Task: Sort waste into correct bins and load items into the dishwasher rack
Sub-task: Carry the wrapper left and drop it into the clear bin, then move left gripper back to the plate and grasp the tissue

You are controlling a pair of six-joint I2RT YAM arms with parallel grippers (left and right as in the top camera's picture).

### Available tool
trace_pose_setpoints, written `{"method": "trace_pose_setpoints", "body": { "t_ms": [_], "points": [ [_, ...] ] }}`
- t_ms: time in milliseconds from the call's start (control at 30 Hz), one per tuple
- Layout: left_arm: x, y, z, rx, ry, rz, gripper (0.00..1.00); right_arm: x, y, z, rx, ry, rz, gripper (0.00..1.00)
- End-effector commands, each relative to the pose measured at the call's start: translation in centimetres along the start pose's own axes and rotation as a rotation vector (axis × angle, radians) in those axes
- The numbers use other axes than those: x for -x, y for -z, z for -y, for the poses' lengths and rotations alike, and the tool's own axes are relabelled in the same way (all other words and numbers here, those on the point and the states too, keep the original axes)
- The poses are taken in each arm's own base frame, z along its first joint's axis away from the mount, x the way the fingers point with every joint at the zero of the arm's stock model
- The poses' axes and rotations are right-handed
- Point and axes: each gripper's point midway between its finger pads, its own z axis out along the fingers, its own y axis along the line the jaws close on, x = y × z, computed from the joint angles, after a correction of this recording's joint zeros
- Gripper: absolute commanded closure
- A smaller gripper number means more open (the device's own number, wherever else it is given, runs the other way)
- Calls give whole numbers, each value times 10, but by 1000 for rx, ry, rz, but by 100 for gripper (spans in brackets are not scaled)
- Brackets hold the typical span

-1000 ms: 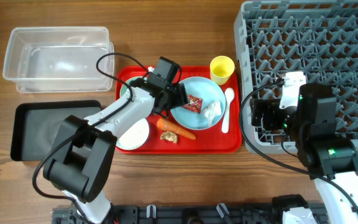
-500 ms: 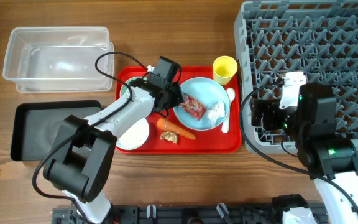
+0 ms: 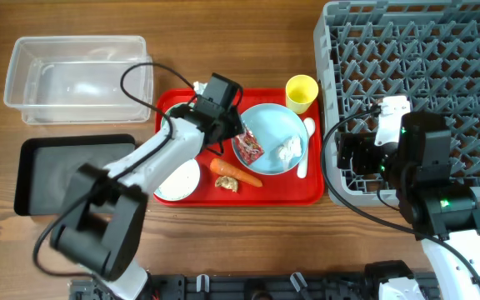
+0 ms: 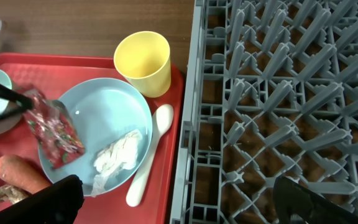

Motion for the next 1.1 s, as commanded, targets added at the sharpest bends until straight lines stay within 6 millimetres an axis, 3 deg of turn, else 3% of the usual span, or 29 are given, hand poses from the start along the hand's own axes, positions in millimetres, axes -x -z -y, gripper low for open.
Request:
{"method": "trace_pose_setpoints", "body": {
  "t_ms": [0, 133, 200, 300, 533, 700, 733, 833, 933, 1067],
  "points": [
    [56, 60, 1, -12, -46, 219, 96, 10, 5, 1, -11, 8, 26, 0],
    [105, 107, -30, 19, 51, 400, 96, 10, 5, 1, -10, 9, 26, 0],
    [132, 130, -59, 55, 123, 496, 96, 10, 5, 1, -11, 9, 26, 0],
    [159, 148, -98, 100, 210, 585, 96, 10, 5, 1, -11, 9, 26, 0],
    [194, 152, -195, 226, 387, 666, 94, 10, 5, 1, -10, 9, 26, 0],
    [200, 150, -231, 273, 444, 681, 71, 10, 5, 1, -10, 9, 26, 0],
    [200, 151, -233, 276, 448, 683, 64, 10, 5, 1, -10, 9, 26, 0],
    [200, 150, -229, 248, 441, 673, 61, 10, 5, 1, -10, 8, 26, 0],
    [192, 139, -193, 103, 362, 582, 62, 10, 5, 1, -10, 8, 26, 0],
    [151, 113, -121, -133, 263, 347, 58, 10, 5, 1, -11, 9, 26, 0]
  ]
}}
